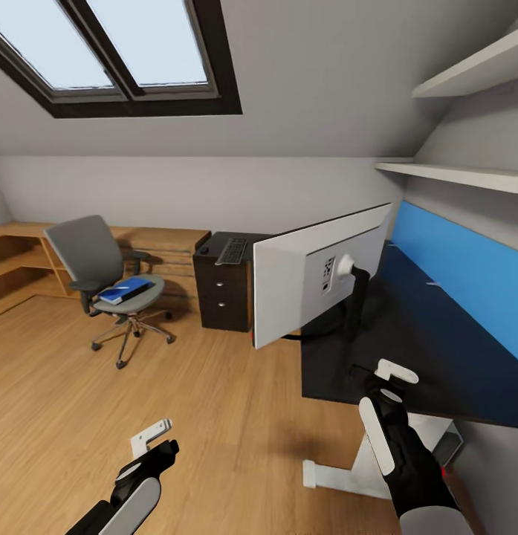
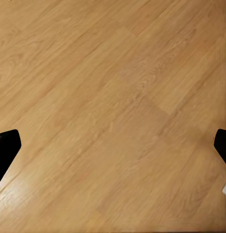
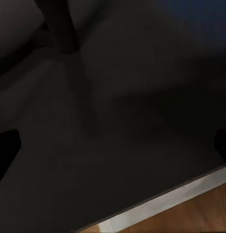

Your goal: In the bedroom, organize the workspace by keeping the computer under the desk, ensuring the monitor is on the desk, placing the keyboard on the desk next to the monitor, placing the mouse on the desk next to the keyboard, moving the folder from the swivel chair onto the desk next to the mouse, stacking the notebook on top of the folder with the pen on top of the notebook, and positioning the swivel chair next to the desk.

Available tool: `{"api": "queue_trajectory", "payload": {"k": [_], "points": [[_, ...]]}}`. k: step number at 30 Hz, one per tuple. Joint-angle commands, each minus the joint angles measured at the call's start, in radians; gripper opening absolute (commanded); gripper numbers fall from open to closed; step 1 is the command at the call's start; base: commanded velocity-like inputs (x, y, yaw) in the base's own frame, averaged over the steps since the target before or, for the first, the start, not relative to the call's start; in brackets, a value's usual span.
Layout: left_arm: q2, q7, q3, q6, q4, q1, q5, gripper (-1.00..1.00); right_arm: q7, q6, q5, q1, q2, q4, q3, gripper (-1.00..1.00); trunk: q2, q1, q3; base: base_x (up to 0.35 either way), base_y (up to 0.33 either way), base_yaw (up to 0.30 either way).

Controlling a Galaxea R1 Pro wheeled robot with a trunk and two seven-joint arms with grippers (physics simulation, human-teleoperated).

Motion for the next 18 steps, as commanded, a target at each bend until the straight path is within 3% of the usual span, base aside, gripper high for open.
{"api": "queue_trajectory", "payload": {"k": [1,10,18], "points": [[0.001,0.006,-0.002,0.005,-0.002,-0.001,0.002,1.00,-0.005,0.003,-0.008,-0.001,0.001,-0.001,-0.001,1.00,-0.001,0.000,-0.001,0.000,0.000,-0.260],[0.002,0.006,-0.001,0.005,-0.002,-0.001,0.001,1.00,-0.005,0.003,-0.008,0.000,0.001,-0.001,-0.001,1.00,-0.001,0.000,-0.001,0.000,0.000,-0.255],[0.002,0.006,0.002,0.005,-0.002,-0.001,-0.002,1.00,-0.004,0.003,-0.008,0.000,0.001,-0.001,0.001,1.00,-0.001,0.000,-0.001,0.000,0.000,-0.062]]}}
